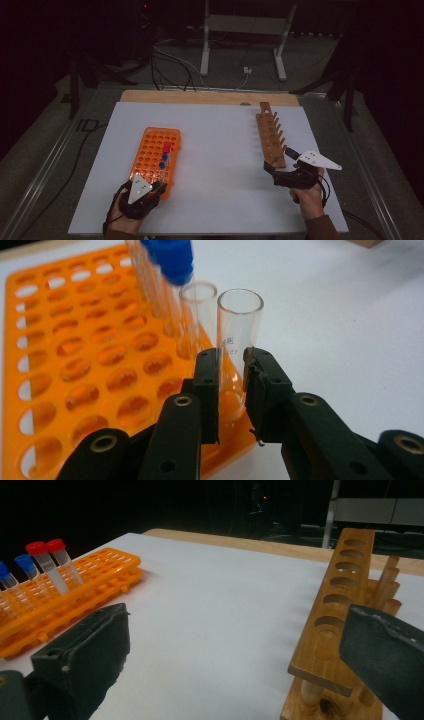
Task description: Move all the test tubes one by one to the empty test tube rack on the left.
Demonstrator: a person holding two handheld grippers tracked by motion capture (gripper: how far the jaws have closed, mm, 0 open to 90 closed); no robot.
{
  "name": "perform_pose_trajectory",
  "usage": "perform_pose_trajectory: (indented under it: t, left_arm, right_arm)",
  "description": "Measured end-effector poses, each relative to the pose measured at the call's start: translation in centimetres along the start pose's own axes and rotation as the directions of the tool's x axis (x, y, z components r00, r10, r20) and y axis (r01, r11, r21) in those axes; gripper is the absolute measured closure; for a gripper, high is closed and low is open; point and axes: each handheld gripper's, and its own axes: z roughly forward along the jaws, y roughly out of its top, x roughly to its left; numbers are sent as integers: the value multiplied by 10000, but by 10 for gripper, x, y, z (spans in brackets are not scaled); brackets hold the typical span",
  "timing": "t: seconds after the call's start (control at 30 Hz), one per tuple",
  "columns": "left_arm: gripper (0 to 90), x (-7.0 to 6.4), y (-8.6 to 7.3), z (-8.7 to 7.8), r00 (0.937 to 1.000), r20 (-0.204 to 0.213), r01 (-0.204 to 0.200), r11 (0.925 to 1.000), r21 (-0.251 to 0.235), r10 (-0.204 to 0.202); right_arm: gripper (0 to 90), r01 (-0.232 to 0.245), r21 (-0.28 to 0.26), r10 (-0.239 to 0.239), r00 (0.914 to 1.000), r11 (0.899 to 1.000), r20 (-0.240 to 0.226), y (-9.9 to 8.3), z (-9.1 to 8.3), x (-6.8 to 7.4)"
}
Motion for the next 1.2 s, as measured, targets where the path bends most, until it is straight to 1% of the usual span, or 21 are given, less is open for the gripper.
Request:
perform_pose_trajectory:
  t: [0.03,0.07,0.27,0.33,0.4,0.47,0.53,0.6,0.67,0.73,0.8,0.9,1.0,1.03,1.07,1.1,1.17,1.2]
  left_arm:
    - [771,0,-1,2,10000,10,-4,9999,165,3]
    - [771,1,-1,1,10000,32,71,9999,132,-72]
    - [752,2,-1,1,9999,30,158,9998,112,-158]
    - [683,2,-1,-1,9998,-39,195,9998,-54,-195]
    - [651,2,2,-6,9999,-104,126,9993,-347,-129]
    - [630,2,4,-10,9999,-67,122,9978,-644,-127]
    - [595,2,6,-15,10000,-13,41,9954,-958,-43]
    - [547,1,8,-18,10000,29,-60,9907,-1358,64]
    - [496,3,12,-21,10000,40,-45,9844,-1759,53]
    - [449,5,16,-25,9999,8,100,9749,-2223,-101]
    - [395,10,21,-27,9992,-80,364,9651,-2592,-398]
    - [319,19,27,-28,9963,-309,676,9536,-2933,-801]
    - [239,29,32,-27,9915,-481,991,9426,-3190,-1205]
    - [204,32,34,-26,9892,-551,1101,9375,-3300,-1355]
    - [170,35,36,-25,9877,-587,1169,9346,-3359,-1447]
    - [161,38,37,-24,9864,-616,1220,9305,-3455,-1522]
    - [121,42,39,-21,9837,-714,1306,9280,-3488,-1653]
    - [90,44,40,-19,9819,-834,1313,9286,-3471,-1700]
  right_arm:
    - [0,-17,-10,17,10000,10000,22,0,0,0]
    - [0,-16,-10,16,10000,10000,33,0,-1,-1]
    - [0,-29,11,29,10000,10000,78,-1,-2,-1]
    - [0,-5,17,5,9999,10000,126,-2,-3,-2]
    - [0,18,9,-18,9999,10000,158,-2,-4,-3]
    - [0,20,30,-20,9998,10000,197,-3,-4,-3]
    - [0,0,50,-1,9998,10000,218,-4,-5,-4]
    - [0,-27,47,26,9998,10000,221,-4,-5,-4]
    - [0,8,28,-8,9997,10000,245,-4,-5,-4]
    - [0,58,60,-59,9996,10000,282,-4,-5,-3]
    - [0,130,61,-132,9995,9999,299,-5,-4,-2]
    - [0,206,110,-210,9993,9997,306,-7,-3,-1]
    - [0,292,146,-297,9988,9995,378,-8,-1,0]
    - [0,355,160,-361,9985,9992,407,-8,0,0]
    - [0,392,182,-400,9982,9991,438,-9,0,1]
    - [0,431,186,-439,9980,9989,450,-9,0,1]
    - [0,439,178,-447,9979,9989,459,-10,0,1]
    - [0,423,154,-430,9979,9990,489,-10,0,0]
